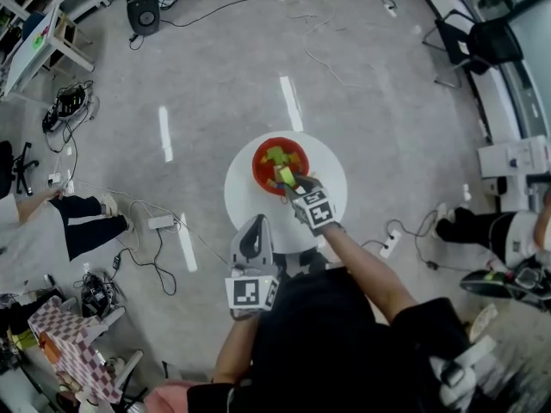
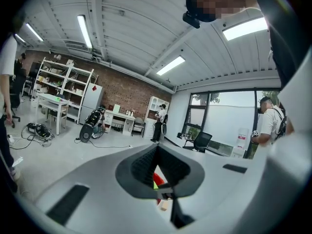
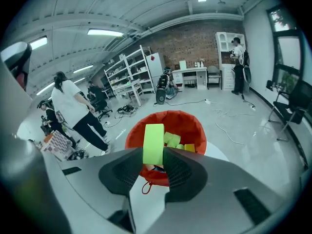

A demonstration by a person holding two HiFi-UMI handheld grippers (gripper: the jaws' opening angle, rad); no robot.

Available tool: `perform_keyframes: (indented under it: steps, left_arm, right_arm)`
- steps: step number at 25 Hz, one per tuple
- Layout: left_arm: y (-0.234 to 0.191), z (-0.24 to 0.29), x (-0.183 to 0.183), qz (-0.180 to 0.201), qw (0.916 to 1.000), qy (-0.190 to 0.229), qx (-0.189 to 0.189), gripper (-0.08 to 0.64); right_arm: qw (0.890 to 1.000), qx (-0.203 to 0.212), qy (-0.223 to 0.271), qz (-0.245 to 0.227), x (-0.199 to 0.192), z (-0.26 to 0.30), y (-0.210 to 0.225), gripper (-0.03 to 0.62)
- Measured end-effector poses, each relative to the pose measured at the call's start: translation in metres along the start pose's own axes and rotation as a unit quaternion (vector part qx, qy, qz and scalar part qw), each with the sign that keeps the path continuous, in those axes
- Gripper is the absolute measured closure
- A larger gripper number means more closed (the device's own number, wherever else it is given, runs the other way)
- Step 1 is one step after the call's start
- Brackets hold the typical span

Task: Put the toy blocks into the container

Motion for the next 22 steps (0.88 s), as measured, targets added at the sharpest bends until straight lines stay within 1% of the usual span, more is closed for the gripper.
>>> perform_keyframes:
  steps: [5, 9, 11, 13, 14, 16, 18, 19, 22]
  left_arm:
    - [0.000, -0.001, -0.001, -0.003, 0.9999, -0.007, 0.006, 0.561]
    - [0.002, 0.002, -0.002, -0.004, 0.9999, -0.015, 0.005, 0.561]
    - [0.002, 0.004, -0.001, -0.004, 0.9999, -0.013, 0.003, 0.561]
    - [0.004, 0.006, 0.000, -0.004, 0.9999, -0.012, 0.001, 0.561]
    - [0.004, 0.007, 0.001, -0.004, 0.9999, -0.011, 0.000, 0.561]
    - [0.006, 0.009, 0.001, -0.002, 1.0000, -0.009, -0.003, 0.561]
    - [0.008, 0.010, 0.001, -0.002, 0.9999, -0.011, -0.006, 0.561]
    - [0.008, 0.011, 0.001, -0.002, 0.9999, -0.011, -0.007, 0.561]
    - [0.009, 0.012, -0.001, -0.004, 0.9999, -0.013, -0.008, 0.561]
  right_arm:
    - [1.000, -0.014, -0.019, -0.006, -0.009, 0.007, 0.006, 0.465]
    - [1.000, -0.015, -0.013, -0.005, -0.013, 0.006, 0.011, 0.465]
    - [1.000, -0.016, 0.000, -0.004, -0.011, 0.001, 0.012, 0.465]
    - [1.000, -0.014, 0.028, -0.002, -0.005, -0.008, 0.012, 0.465]
    - [0.999, -0.014, 0.046, 0.000, -0.003, -0.013, 0.013, 0.472]
    - [0.997, -0.021, 0.074, 0.005, -0.002, -0.025, 0.018, 0.528]
    - [0.995, -0.033, 0.091, 0.010, -0.008, -0.034, 0.026, 0.570]
    - [0.995, -0.038, 0.094, 0.014, -0.013, -0.037, 0.030, 0.591]
    - [0.996, -0.048, 0.074, 0.029, -0.035, -0.040, 0.043, 0.594]
Point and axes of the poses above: the fingertips, and each gripper's own axes: z forward along the fingers, y to its right, x out of its top, the point moved 5 cm from there along -z, backward along the fingers, and after that the axes turned 1 degree about z, right-handed, at the moved point
